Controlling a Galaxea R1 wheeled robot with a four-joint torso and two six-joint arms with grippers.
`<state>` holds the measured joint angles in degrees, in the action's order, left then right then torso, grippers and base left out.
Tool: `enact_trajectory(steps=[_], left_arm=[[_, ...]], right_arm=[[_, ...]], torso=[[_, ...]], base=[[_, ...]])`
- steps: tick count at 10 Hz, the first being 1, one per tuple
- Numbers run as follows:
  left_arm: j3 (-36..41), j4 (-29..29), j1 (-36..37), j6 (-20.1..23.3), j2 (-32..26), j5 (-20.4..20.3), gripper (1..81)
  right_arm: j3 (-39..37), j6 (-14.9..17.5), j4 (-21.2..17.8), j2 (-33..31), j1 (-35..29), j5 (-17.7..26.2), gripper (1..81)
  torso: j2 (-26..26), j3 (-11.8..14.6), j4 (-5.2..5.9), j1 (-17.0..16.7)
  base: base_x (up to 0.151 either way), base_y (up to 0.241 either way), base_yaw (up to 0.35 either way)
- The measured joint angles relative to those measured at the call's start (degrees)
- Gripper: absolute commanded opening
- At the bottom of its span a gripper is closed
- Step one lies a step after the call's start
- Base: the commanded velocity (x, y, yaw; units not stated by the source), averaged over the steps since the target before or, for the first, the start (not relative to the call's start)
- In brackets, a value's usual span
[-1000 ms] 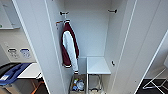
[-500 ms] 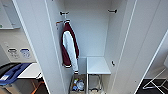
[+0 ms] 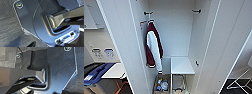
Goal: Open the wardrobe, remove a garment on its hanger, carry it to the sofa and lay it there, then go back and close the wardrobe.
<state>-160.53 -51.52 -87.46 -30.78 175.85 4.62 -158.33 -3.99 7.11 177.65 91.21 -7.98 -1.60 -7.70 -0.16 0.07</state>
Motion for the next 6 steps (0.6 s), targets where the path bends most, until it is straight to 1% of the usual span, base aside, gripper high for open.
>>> enact_trajectory(steps=[1,2,3,4,5,6], left_arm=[[0.05,9.9,-0.05,8.98,0.01,1.6,81.1],[0.13,21.81,0.0,17.34,0.0,1.91,81.1],[0.3,32.56,0.27,25.61,0.0,0.94,81.1],[0.38,40.78,0.9,32.79,0.04,-0.52,81.1],[0.38,46.07,2.04,37.01,0.0,-1.82,81.1],[0.77,48.52,3.17,38.58,-0.38,-2.32,81.1]], right_arm=[[0.0,0.05,0.0,-0.06,0.05,0.02,81.1],[0.0,0.05,0.0,-0.04,0.0,0.05,81.1],[0.0,0.05,0.0,-0.04,-0.26,0.13,81.1],[0.0,0.05,0.0,-0.04,-0.89,0.22,81.1],[0.01,0.16,0.06,-0.06,-1.6,0.39,81.1],[0.41,0.24,0.06,-0.26,-1.88,0.35,81.1]], torso=[[0.0,0.0,0.0,0.0],[0.0,0.0,0.0,0.0],[0.0,0.0,0.0,0.0],[0.0,0.0,0.0,0.0],[0.0,0.0,0.0,0.0],[0.0,0.0,0.0,0.0]], base=[[0.0,0.0,0.0],[0.0,0.0,0.0],[0.0,0.0,0.0],[0.0,0.0,0.0],[0.0,0.0,0.0],[0.0,0.0,0.0]])
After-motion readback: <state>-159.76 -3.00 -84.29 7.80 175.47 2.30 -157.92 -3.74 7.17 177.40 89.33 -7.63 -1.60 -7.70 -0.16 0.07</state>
